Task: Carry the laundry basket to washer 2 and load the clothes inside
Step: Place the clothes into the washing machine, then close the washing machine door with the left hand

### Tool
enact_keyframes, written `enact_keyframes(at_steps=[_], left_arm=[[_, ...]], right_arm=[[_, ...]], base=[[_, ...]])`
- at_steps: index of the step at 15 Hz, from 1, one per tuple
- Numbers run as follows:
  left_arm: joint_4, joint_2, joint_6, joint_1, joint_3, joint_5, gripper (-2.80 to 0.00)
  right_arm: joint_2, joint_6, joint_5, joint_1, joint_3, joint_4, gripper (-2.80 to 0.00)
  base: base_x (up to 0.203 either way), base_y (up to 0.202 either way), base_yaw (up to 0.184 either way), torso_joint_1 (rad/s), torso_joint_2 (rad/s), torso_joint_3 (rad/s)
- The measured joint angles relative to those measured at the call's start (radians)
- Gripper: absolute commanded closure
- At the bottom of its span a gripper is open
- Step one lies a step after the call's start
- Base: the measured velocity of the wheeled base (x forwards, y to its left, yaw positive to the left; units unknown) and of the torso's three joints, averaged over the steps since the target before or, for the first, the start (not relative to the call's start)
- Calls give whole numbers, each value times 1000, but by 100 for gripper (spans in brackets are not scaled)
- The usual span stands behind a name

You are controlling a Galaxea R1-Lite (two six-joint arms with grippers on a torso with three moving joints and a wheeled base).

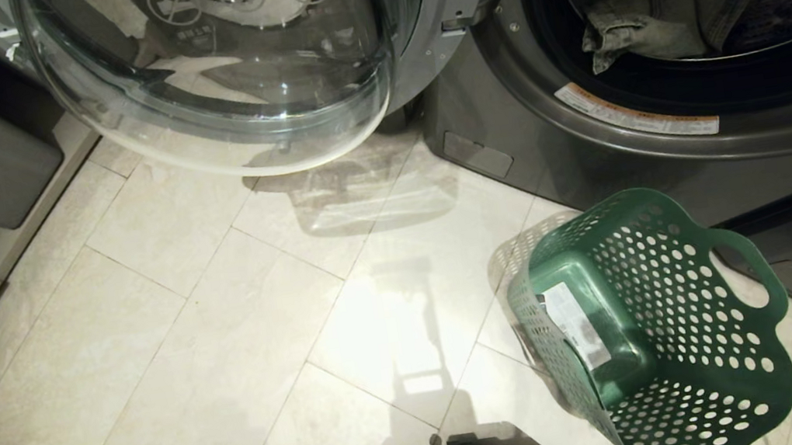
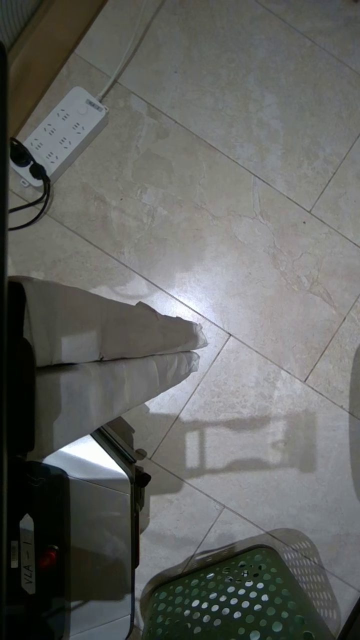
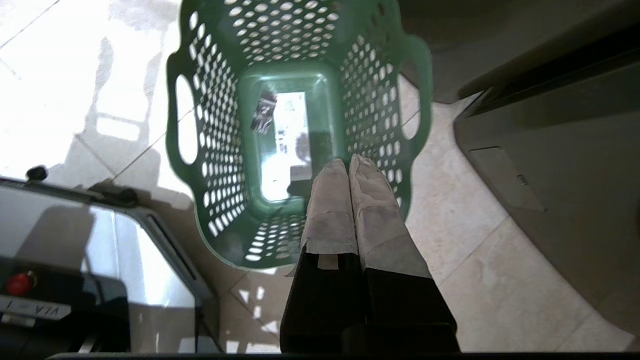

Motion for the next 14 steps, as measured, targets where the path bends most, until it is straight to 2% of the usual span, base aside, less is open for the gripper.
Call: enact_keyframes(at_steps=[1,3,5,8,14], left_arm=[[0,0,0,0,0,0,0],[0,0,0,0,0,0,0],[0,0,0,0,0,1,0],[0,0,0,0,0,1,0],[0,0,0,0,0,0,0]], right_arm=[[-18,11,26,-11,23,14,0],[-41,37,103,-42,41,124,0],[-84,40,140,-94,45,198,0],[-177,37,150,-140,46,208,0],[-314,48,148,-140,47,210,0]], base=[[0,0,0,0,0,0],[0,0,0,0,0,0],[0,0,0,0,0,0],[0,0,0,0,0,0],[0,0,0,0,0,0]])
